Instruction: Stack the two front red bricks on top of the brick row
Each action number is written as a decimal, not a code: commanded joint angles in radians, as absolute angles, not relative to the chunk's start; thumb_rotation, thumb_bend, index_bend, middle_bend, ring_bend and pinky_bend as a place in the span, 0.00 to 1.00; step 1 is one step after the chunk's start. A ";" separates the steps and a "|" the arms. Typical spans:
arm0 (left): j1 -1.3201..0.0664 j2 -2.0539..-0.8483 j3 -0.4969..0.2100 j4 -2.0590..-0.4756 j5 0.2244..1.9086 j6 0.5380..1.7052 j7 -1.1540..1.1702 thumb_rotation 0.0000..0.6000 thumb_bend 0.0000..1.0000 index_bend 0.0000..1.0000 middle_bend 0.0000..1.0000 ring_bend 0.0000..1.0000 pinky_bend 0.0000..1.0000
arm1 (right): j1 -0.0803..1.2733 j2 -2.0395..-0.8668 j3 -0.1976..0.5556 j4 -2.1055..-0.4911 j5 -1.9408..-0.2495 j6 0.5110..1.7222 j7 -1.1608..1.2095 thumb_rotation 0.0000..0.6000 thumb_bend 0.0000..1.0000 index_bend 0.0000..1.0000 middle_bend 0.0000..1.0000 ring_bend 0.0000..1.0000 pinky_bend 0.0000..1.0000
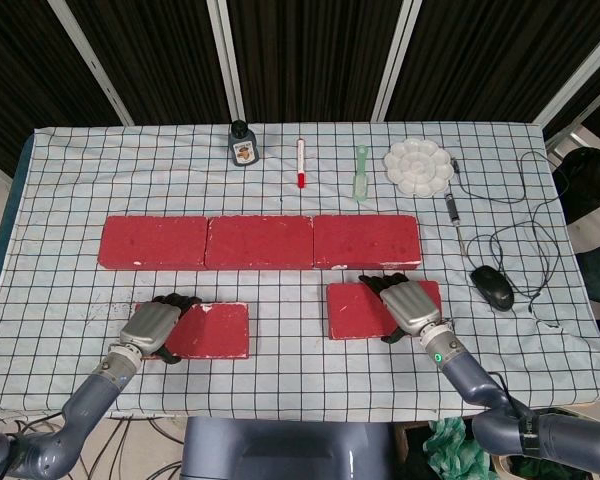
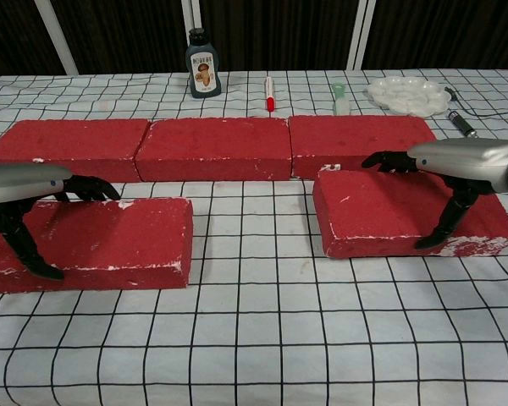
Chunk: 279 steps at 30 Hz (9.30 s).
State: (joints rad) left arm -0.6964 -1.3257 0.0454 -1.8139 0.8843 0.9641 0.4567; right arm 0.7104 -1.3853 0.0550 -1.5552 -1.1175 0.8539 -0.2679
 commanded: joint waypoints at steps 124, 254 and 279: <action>-1.020 -1.367 -0.203 -1.080 1.238 0.338 -0.208 1.00 0.15 0.16 0.19 0.10 0.19 | 1.355 -1.573 0.084 -0.979 -0.552 0.391 -0.234 1.00 0.12 0.08 0.20 0.18 0.15; -1.109 -1.372 -0.127 -1.113 0.965 0.362 -0.044 1.00 0.00 0.11 0.14 0.05 0.13 | 1.358 -1.398 0.091 -1.271 -0.452 0.586 -0.292 1.00 0.00 0.00 0.00 0.00 0.14; -1.085 -1.257 -0.088 -1.211 0.909 0.433 0.012 1.00 0.00 0.08 0.12 0.02 0.09 | 1.330 -1.395 0.105 -1.277 -0.460 0.599 -0.298 1.00 0.00 0.00 0.00 0.00 0.14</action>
State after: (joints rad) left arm -1.0944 -1.2774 -0.1009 -1.1951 0.9054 0.4271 0.0012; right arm 1.3307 -1.3951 0.1051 -1.2768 -0.4594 0.5982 -0.2975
